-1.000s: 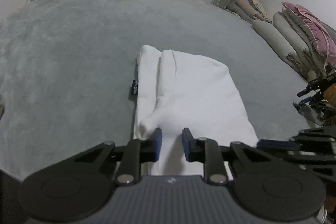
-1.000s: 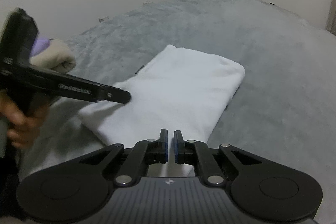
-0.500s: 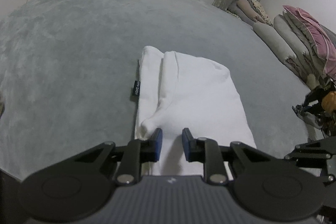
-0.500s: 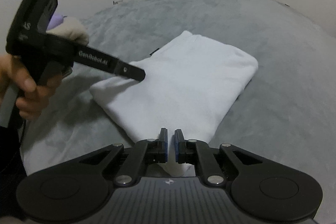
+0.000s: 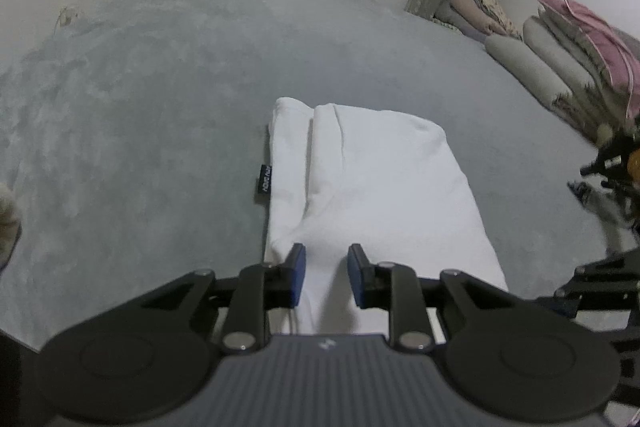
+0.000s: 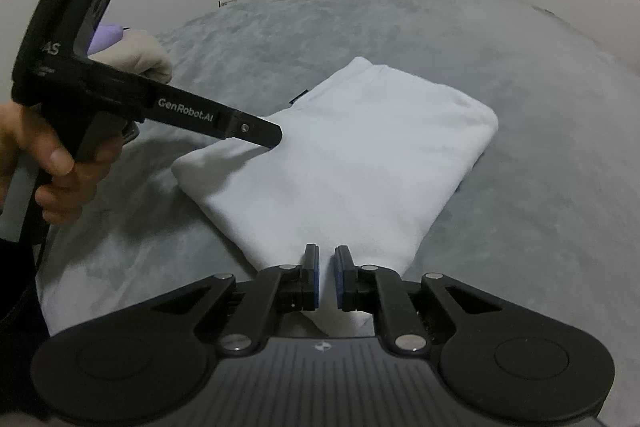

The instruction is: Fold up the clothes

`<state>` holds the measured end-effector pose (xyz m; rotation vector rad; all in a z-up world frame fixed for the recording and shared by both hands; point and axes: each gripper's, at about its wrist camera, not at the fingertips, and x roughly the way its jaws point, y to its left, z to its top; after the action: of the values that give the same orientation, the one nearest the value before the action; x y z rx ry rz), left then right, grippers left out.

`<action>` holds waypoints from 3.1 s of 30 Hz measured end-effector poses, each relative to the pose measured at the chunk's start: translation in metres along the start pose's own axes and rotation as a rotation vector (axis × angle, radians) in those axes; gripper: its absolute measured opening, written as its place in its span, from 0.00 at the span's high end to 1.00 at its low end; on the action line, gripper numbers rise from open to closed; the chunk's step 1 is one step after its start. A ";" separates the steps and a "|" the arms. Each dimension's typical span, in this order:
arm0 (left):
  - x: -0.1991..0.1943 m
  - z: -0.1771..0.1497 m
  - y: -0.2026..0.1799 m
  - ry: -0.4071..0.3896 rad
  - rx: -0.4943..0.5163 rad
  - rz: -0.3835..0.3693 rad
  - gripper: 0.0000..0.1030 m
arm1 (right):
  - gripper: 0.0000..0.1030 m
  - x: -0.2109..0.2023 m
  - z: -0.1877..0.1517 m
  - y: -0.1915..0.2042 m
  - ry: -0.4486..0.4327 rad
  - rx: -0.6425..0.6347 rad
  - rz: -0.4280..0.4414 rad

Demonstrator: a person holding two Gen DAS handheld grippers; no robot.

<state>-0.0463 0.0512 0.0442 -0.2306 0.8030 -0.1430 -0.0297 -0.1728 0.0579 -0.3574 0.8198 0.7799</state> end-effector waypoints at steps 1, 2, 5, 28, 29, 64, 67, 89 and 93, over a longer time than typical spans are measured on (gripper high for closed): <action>0.000 0.000 0.000 -0.001 0.004 0.003 0.79 | 0.89 -0.001 0.000 -0.001 -0.001 0.004 0.003; -0.001 0.000 0.000 -0.001 0.003 0.002 0.79 | 0.89 -0.002 0.001 -0.001 -0.004 0.005 0.004; -0.001 -0.001 0.001 0.001 0.005 0.001 0.79 | 0.89 -0.009 0.002 0.001 -0.020 -0.024 -0.001; -0.023 -0.009 -0.030 -0.059 0.165 -0.051 0.74 | 0.88 0.000 -0.005 -0.075 -0.119 0.508 0.013; -0.028 -0.011 -0.036 -0.075 0.200 -0.070 0.74 | 0.88 0.001 -0.005 -0.078 -0.128 0.540 0.023; -0.006 -0.038 -0.059 0.054 0.275 -0.196 0.73 | 0.88 0.102 0.047 -0.193 -0.246 0.708 0.294; -0.007 -0.040 -0.060 0.052 0.284 -0.195 0.73 | 0.86 0.108 0.047 -0.198 -0.260 0.728 0.317; -0.013 -0.012 -0.023 0.032 0.086 -0.205 0.65 | 0.49 -0.003 0.035 -0.118 -0.173 0.570 0.057; -0.008 -0.005 -0.002 0.030 -0.014 -0.150 0.65 | 0.49 -0.004 0.014 -0.068 -0.076 0.452 0.048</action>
<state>-0.0554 0.0496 0.0467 -0.3030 0.8165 -0.2822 0.0265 -0.2128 0.0695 0.0945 0.9079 0.6265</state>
